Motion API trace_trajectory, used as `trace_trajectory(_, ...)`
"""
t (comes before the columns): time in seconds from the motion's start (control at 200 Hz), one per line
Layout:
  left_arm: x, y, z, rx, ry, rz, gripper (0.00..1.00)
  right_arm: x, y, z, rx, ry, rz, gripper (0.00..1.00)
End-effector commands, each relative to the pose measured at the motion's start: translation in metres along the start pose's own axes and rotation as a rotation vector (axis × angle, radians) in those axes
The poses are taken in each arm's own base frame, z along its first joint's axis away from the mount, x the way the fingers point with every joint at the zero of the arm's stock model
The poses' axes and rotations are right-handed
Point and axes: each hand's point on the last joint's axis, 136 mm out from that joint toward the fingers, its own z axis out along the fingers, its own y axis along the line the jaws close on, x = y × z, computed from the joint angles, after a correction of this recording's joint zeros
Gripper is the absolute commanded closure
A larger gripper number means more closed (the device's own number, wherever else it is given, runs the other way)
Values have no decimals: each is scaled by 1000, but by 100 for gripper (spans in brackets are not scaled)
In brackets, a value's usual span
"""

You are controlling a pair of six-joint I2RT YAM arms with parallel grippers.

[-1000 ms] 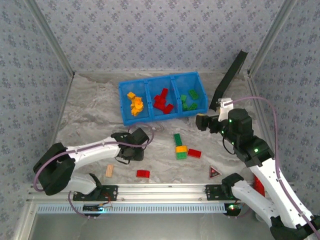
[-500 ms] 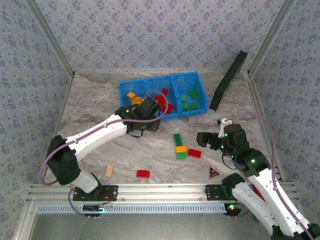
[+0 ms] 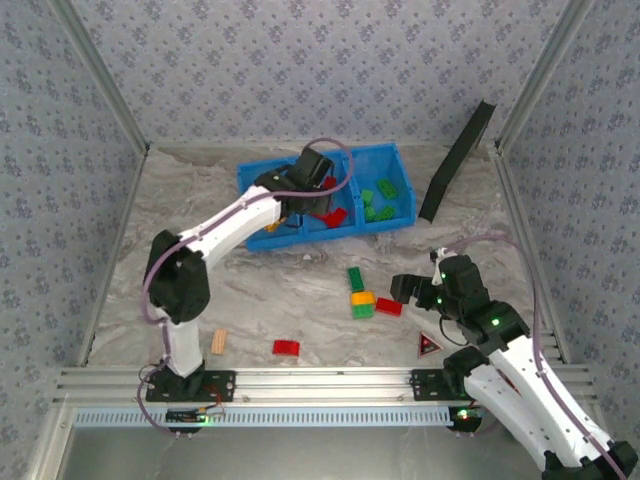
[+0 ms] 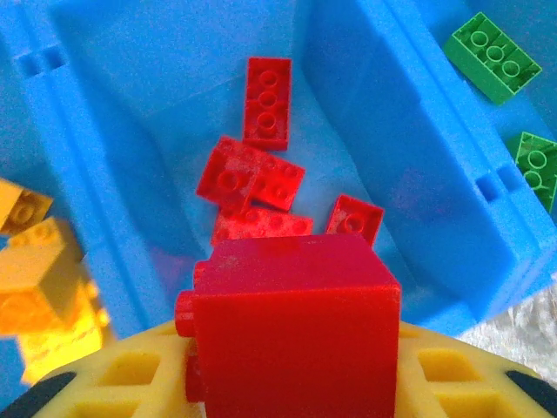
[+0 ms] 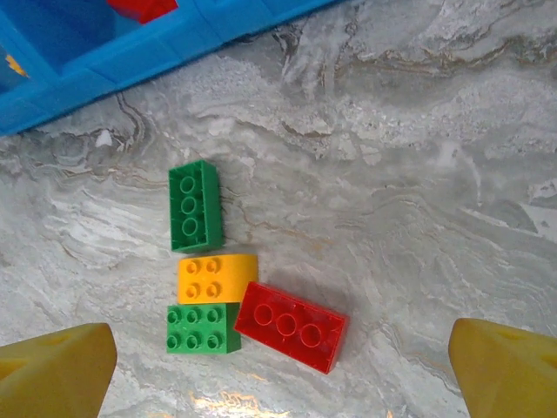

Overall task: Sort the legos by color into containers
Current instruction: Place the lego in the container.

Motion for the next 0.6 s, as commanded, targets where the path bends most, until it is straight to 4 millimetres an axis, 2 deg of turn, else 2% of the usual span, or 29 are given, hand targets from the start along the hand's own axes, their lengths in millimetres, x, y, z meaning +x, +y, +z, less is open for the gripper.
trace_trajectory(0.0, -10, -13, 10, 31, 11, 31, 72, -1, -4, 7, 24, 0, 4, 0)
trace_trajectory(0.04, -14, -15, 15, 36, 8, 29, 72, -1, -3, 8, 22, 5, 0, 0)
trace_trajectory(0.085, -4, -14, 25, 23, 51, 34, 73, -1, -2, 10, 20, 11, -4, 0)
trace_trajectory(0.11, -12, -16, 25, 31, 35, 27, 73, -1, -2, 11, 20, 12, -6, 0)
trace_trajectory(0.385, -7, -12, 61, 34, 96, -18, 69, -5, 5, 15, -8, 15, -60, 0)
trace_trajectory(0.41, -6, -12, 63, 36, 103, -19, 68, -11, 9, 15, -24, -9, -70, 0)
trace_trajectory(0.595, 4, -8, 76, 26, 140, -22, 62, -21, 19, 20, -53, -17, -144, 0)
